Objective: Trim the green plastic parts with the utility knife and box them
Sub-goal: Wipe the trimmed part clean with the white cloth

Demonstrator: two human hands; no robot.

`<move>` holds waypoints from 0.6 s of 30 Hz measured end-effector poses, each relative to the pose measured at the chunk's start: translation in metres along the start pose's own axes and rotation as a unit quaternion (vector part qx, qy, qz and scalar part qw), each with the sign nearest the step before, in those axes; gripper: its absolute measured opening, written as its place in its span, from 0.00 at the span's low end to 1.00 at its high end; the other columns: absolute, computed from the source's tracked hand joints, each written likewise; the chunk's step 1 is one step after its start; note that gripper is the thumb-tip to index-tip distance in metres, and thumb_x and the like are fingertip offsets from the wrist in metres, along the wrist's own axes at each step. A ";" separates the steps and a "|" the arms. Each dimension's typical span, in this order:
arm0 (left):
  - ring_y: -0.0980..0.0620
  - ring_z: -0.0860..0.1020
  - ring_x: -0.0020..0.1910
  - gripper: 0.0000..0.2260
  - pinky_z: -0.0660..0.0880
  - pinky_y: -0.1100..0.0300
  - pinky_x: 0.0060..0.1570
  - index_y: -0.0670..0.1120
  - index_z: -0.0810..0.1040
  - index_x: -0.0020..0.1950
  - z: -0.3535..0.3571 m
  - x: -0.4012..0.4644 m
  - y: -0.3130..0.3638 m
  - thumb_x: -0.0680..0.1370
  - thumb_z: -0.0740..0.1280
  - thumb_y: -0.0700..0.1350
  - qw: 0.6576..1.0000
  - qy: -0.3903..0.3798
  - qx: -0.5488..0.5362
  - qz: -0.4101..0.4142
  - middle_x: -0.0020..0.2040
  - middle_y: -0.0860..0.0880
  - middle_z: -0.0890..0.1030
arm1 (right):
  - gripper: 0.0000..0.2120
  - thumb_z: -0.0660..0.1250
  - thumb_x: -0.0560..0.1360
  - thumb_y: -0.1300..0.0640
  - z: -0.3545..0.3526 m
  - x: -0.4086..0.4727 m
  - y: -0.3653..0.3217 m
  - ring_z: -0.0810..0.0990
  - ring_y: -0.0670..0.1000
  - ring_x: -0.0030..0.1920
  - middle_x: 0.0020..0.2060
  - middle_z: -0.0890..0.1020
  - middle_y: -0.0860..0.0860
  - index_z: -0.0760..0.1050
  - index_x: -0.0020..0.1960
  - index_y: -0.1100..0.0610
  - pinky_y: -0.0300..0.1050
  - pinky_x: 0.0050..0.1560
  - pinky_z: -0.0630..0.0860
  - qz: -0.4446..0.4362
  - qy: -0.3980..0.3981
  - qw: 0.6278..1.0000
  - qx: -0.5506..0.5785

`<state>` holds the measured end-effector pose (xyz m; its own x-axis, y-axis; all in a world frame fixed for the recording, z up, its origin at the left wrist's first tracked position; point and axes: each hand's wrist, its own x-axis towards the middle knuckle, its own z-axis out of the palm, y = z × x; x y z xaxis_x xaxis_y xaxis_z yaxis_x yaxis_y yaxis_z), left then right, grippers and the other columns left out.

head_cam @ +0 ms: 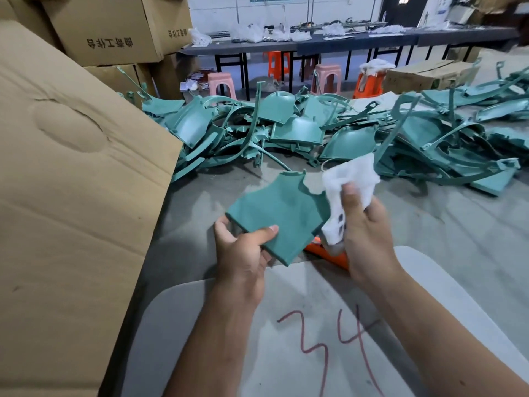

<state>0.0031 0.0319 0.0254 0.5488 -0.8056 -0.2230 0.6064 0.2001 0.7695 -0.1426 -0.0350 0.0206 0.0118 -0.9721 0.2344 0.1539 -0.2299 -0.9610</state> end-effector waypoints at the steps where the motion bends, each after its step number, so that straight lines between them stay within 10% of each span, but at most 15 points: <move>1: 0.38 0.85 0.52 0.28 0.83 0.46 0.38 0.43 0.69 0.68 0.001 -0.002 -0.002 0.73 0.67 0.22 1.000 -0.010 -0.004 -0.012 0.60 0.39 0.83 | 0.16 0.61 0.85 0.49 0.003 -0.002 0.000 0.86 0.51 0.42 0.43 0.88 0.53 0.80 0.56 0.60 0.45 0.41 0.79 -0.004 -0.014 1.000 -0.021; 8: 0.38 0.84 0.55 0.26 0.82 0.38 0.51 0.44 0.74 0.70 0.015 -0.014 -0.016 0.75 0.64 0.24 0.994 -0.059 -0.086 -0.028 0.60 0.39 0.84 | 0.11 0.66 0.83 0.53 0.008 -0.013 -0.009 0.77 0.42 0.26 0.27 0.80 0.45 0.78 0.44 0.55 0.36 0.27 0.73 0.001 0.036 0.996 0.085; 13: 0.37 0.82 0.59 0.27 0.84 0.48 0.49 0.42 0.72 0.73 0.015 -0.008 -0.016 0.76 0.62 0.24 0.989 -0.048 -0.141 0.008 0.64 0.36 0.81 | 0.10 0.68 0.82 0.54 0.022 -0.028 0.000 0.82 0.49 0.38 0.38 0.87 0.57 0.85 0.47 0.56 0.43 0.41 0.76 0.043 -0.063 0.997 0.027; 18: 0.35 0.78 0.65 0.27 0.80 0.45 0.60 0.37 0.72 0.72 0.007 -0.002 -0.008 0.73 0.65 0.28 0.990 -0.056 -0.129 0.026 0.66 0.35 0.79 | 0.12 0.69 0.82 0.55 0.026 -0.032 0.001 0.76 0.42 0.32 0.31 0.80 0.44 0.83 0.41 0.55 0.35 0.34 0.71 0.006 -0.147 0.988 -0.037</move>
<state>-0.0063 0.0280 0.0238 0.5240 -0.8448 -0.1080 0.7141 0.3667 0.5963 -0.1167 -0.0029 0.0158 0.3017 -0.9214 0.2450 0.0785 -0.2321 -0.9695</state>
